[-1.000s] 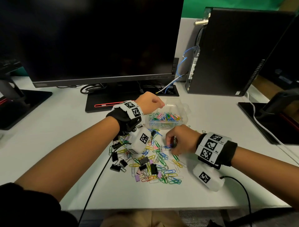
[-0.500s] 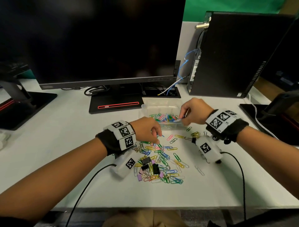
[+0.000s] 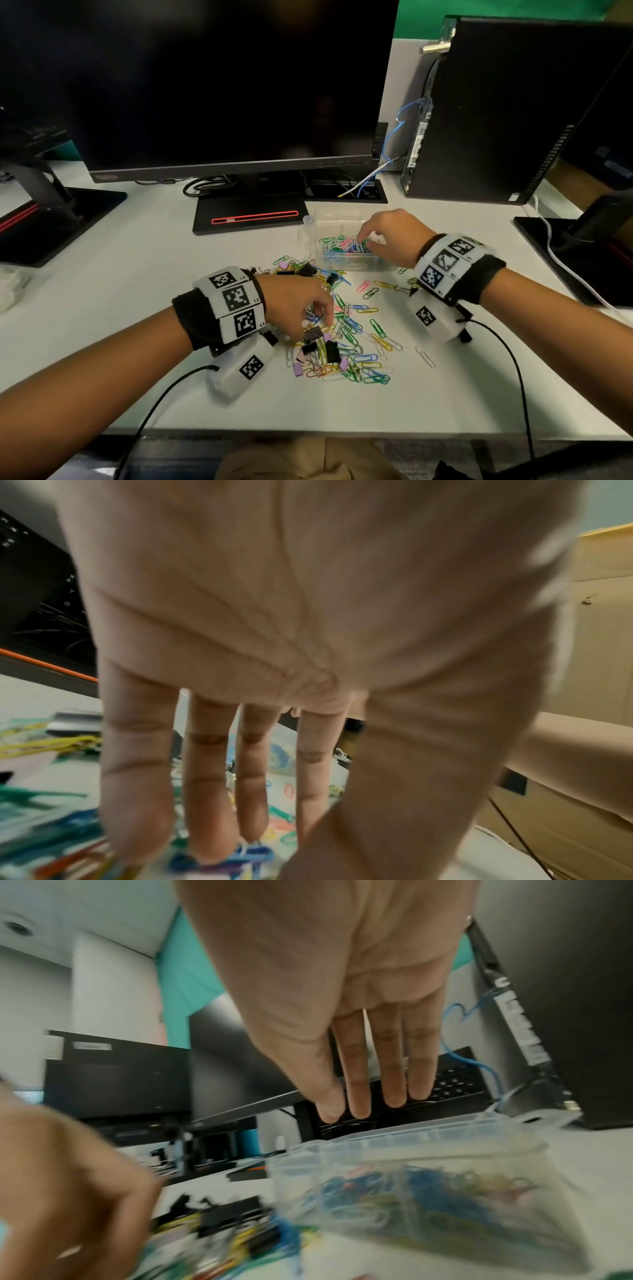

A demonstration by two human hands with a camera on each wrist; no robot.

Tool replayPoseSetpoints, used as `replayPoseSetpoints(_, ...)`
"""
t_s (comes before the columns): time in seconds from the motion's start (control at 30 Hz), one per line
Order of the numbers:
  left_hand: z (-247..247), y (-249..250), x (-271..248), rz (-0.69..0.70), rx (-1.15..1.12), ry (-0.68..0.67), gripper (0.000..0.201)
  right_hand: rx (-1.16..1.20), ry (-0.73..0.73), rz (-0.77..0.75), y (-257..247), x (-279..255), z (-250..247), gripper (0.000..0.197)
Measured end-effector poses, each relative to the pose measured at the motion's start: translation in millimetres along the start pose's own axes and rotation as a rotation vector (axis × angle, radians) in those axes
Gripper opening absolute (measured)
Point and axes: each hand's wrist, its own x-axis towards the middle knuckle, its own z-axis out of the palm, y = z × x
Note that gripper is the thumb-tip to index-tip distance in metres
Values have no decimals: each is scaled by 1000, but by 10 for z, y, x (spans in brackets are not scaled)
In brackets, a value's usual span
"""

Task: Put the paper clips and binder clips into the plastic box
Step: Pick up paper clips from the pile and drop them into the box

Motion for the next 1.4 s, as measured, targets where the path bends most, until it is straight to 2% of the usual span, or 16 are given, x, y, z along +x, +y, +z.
replayPoseSetpoints(0.1,76,-59,-40,18,52,38,45,80,-61,-128,-190,-288,67,15)
replayPoseSetpoints(0.2,119,-83,-57,26,70,92,38,188,-179,-187,-358,-545,179,7)
replayPoseSetpoints(0.4,166,-24,-25,52,156,166,34,132,-309,-226,-552,-674,396,40)
replayPoseSetpoints(0.47,175,-26,-7,54,167,198,30,152,-302,-240,-586,-670,421,42)
replayPoseSetpoints(0.67,114,-83,-64,-18,129,251,28,122,-291,-262,-675,-648,457,32)
replayPoseSetpoints(0.8,91,-140,-143,-52,-21,273,31,155,-278,-216,-654,-608,444,27)
replayPoseSetpoints(0.93,95,-172,-186,-45,-140,273,32,189,-215,-160,-593,-566,388,29)
replayPoseSetpoints(1.13,85,-150,-209,20,-249,282,28,197,-219,-165,-520,-490,397,27)
replayPoseSetpoints(1.27,113,-80,-229,35,-156,337,15,179,-259,-204,-543,-467,413,25)
replayPoseSetpoints(1.4,198,-30,-243,39,3,355,12,195,-300,-249,-562,-445,416,31)
